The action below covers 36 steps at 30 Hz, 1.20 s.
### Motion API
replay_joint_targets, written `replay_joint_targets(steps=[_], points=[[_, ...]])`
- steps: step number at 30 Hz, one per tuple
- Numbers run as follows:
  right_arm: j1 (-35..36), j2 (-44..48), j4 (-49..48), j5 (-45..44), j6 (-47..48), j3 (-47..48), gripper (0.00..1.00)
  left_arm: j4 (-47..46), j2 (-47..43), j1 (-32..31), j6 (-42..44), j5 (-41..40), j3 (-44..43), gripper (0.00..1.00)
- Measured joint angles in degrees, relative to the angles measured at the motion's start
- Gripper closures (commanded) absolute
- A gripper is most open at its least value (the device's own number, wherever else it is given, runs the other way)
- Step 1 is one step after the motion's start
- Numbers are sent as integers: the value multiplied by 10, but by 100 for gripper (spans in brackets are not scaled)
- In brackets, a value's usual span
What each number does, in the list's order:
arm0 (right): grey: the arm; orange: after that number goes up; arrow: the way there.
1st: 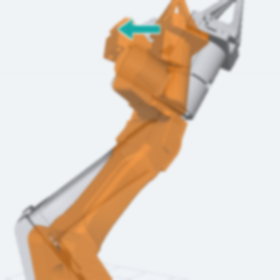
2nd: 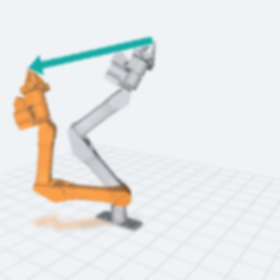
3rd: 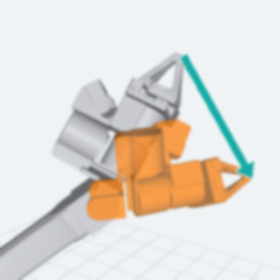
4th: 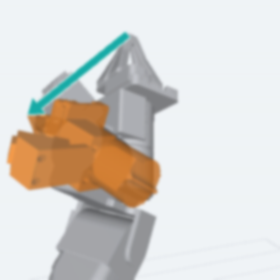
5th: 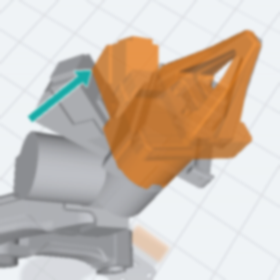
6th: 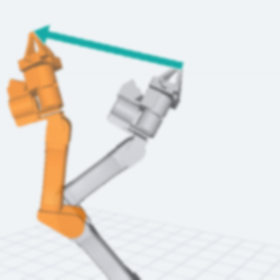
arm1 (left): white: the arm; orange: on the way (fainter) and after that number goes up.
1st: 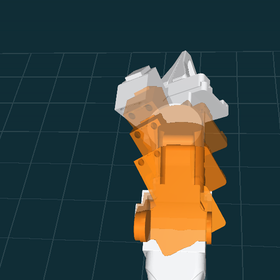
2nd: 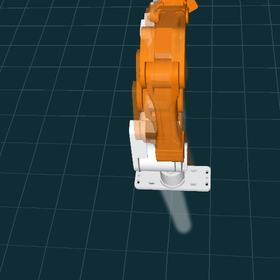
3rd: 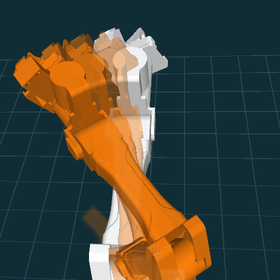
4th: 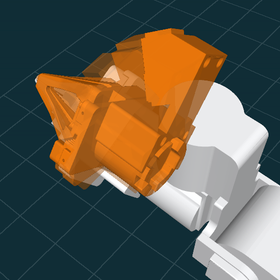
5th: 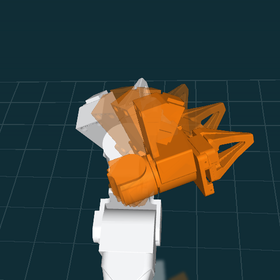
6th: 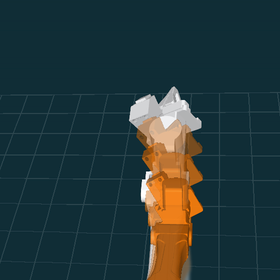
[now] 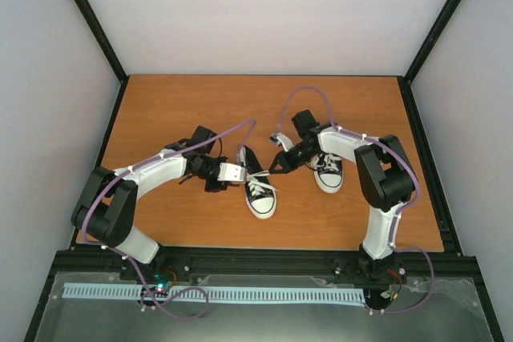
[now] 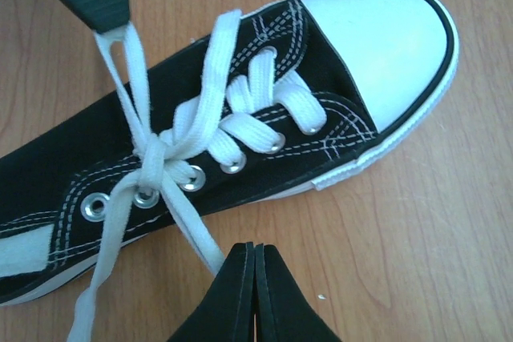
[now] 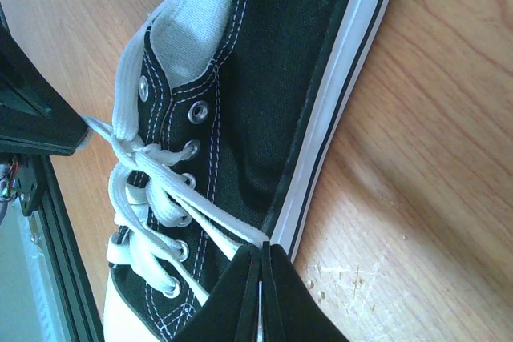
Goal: Tie the shoes
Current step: Tie the shoelace on the shoe.
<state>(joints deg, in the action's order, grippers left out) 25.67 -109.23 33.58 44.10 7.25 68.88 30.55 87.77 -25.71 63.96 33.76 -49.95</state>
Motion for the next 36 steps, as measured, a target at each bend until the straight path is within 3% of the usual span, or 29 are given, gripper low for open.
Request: replay_joint_targets(steps=[15,21,27,36], points=[[-22,0,0,-30,-1,-18,96,4,0,2,53,-26,37,99],[-20,0,-28,28,-6,-18,64,4,0,2,52,-25,29,99],[3,-1,-60,67,-33,5,50,11,0,3,49,-26,24,62],[23,-44,-78,93,-46,62,38,54,-47,3,17,-16,30,46]])
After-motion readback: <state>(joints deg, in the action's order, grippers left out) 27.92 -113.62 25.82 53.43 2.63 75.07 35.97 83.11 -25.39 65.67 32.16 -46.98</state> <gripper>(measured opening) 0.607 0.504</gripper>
